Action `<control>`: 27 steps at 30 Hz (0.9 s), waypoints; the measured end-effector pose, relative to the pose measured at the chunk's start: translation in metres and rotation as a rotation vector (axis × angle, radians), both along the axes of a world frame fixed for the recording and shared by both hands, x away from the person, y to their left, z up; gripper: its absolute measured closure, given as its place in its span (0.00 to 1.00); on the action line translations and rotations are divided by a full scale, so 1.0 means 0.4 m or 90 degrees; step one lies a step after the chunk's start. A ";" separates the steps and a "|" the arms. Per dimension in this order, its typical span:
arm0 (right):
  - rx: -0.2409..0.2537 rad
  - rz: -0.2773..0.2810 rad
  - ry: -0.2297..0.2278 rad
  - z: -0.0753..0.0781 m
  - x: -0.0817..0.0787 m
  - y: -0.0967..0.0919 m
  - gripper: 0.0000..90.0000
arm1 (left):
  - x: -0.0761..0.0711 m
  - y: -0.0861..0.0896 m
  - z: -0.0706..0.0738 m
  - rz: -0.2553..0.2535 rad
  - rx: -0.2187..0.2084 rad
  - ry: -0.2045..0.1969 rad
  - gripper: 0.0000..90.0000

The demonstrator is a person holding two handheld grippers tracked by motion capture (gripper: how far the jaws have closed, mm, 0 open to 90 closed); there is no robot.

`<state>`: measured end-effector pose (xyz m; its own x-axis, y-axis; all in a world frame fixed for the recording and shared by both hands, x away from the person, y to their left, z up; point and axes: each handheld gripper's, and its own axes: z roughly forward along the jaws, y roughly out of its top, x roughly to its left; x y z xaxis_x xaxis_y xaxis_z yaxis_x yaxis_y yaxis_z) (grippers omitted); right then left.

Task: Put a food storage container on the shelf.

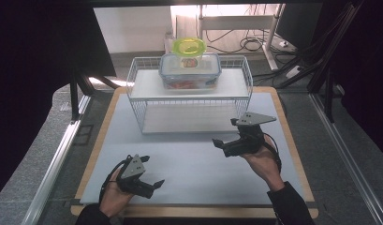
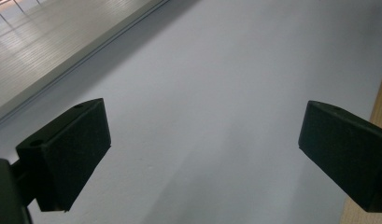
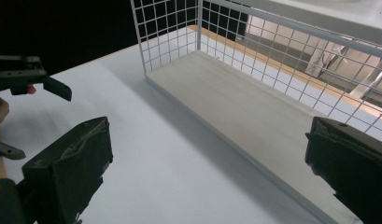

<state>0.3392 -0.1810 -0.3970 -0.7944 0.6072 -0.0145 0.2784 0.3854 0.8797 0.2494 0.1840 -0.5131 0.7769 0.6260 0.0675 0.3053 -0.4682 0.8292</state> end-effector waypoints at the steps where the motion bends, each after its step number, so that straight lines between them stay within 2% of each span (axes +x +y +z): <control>1: -0.001 0.000 0.001 -0.002 -0.003 -0.003 0.01 | 0.000 0.000 0.000 -0.002 0.001 -0.001 0.03; 8: 0.001 -0.001 0.009 -0.027 -0.020 -0.026 0.01 | -0.001 0.000 0.000 -0.002 0.001 -0.001 0.03; 17: -0.008 -0.017 0.042 -0.070 -0.048 -0.068 0.00 | 0.001 0.001 -0.002 0.003 0.013 -0.003 0.03; 27: -0.018 -0.039 0.031 -0.097 -0.080 -0.100 0.00 | 0.001 0.000 -0.003 0.004 0.015 -0.006 0.03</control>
<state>0.3070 -0.2211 -0.4359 -0.7562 0.6543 0.0054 0.3446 0.3913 0.8533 0.2498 0.1842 -0.5145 0.7726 0.6285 0.0898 0.2998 -0.4859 0.8210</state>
